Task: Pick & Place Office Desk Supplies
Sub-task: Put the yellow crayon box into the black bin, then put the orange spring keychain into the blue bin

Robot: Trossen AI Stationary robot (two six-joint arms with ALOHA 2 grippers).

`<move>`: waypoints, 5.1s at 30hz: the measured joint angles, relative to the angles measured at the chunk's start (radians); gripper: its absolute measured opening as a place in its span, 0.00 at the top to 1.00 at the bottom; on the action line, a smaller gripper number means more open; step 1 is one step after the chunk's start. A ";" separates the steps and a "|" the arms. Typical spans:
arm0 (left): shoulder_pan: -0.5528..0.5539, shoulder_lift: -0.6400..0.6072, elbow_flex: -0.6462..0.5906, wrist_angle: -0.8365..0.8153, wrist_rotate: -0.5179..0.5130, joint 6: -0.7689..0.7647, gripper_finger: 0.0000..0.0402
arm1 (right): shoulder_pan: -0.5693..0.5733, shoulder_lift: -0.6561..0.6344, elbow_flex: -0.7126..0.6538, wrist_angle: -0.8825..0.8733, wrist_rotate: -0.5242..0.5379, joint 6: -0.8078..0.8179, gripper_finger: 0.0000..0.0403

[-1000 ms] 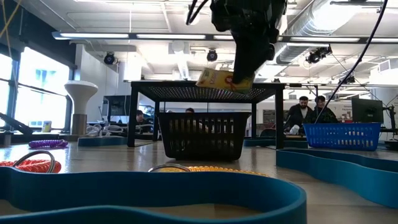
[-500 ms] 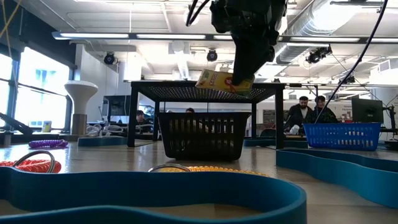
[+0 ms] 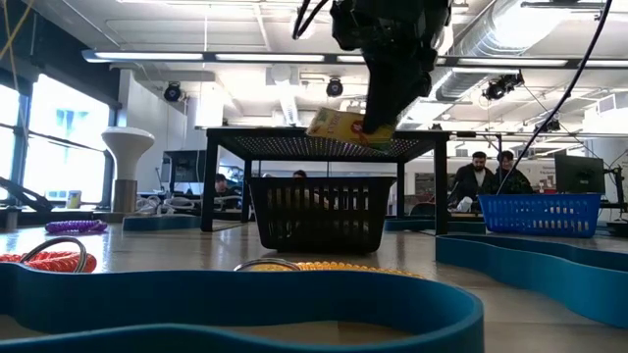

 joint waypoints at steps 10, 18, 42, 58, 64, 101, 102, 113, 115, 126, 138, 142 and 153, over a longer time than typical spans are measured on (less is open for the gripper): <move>0.001 0.000 0.000 -0.038 -0.045 -0.002 0.52 | 0.000 0.000 -0.088 0.140 0.001 -0.011 0.88; 0.002 0.000 0.000 -0.044 -0.045 -0.004 0.52 | 0.000 0.000 -0.145 0.188 -0.016 -0.005 0.88; 0.002 0.000 0.000 -0.062 -0.047 -0.009 0.52 | 0.009 -0.017 -0.189 0.396 -0.048 -0.094 0.51; 0.002 0.000 0.000 -0.080 -0.033 -0.102 0.52 | 0.132 -0.102 -0.172 0.567 -0.136 -0.183 0.51; 0.005 0.000 0.000 -0.139 -0.032 -0.084 0.52 | 0.192 -0.056 -0.172 0.678 0.012 -0.109 0.51; 0.032 -0.121 0.000 -0.615 0.288 -0.600 0.52 | 0.584 -0.155 -0.173 0.209 1.059 0.228 0.51; 0.035 -0.121 0.000 -0.619 0.289 -0.609 0.52 | 0.591 -0.156 -0.173 0.188 1.076 0.247 0.51; 0.088 -0.209 0.000 -0.961 0.333 -0.912 0.52 | 0.614 -0.154 -0.173 0.167 1.125 0.233 0.51; 0.117 -0.224 0.000 -1.049 0.414 -1.049 0.52 | 0.615 -0.154 -0.173 0.167 1.109 0.233 0.51; 0.124 -0.219 0.000 -1.144 0.660 -1.098 0.52 | 0.582 -0.150 -0.173 0.196 0.987 0.225 0.51; 0.029 -0.150 0.000 -1.169 0.535 -0.897 0.52 | 0.495 -0.150 -0.176 0.208 0.707 0.225 0.51; 0.015 -0.121 0.000 -1.168 0.532 -0.875 0.52 | 0.477 -0.149 -0.177 0.209 0.652 0.225 0.51; 0.024 -0.049 -0.001 -1.177 0.516 -0.873 0.52 | 0.477 -0.149 -0.177 0.211 0.621 0.217 0.51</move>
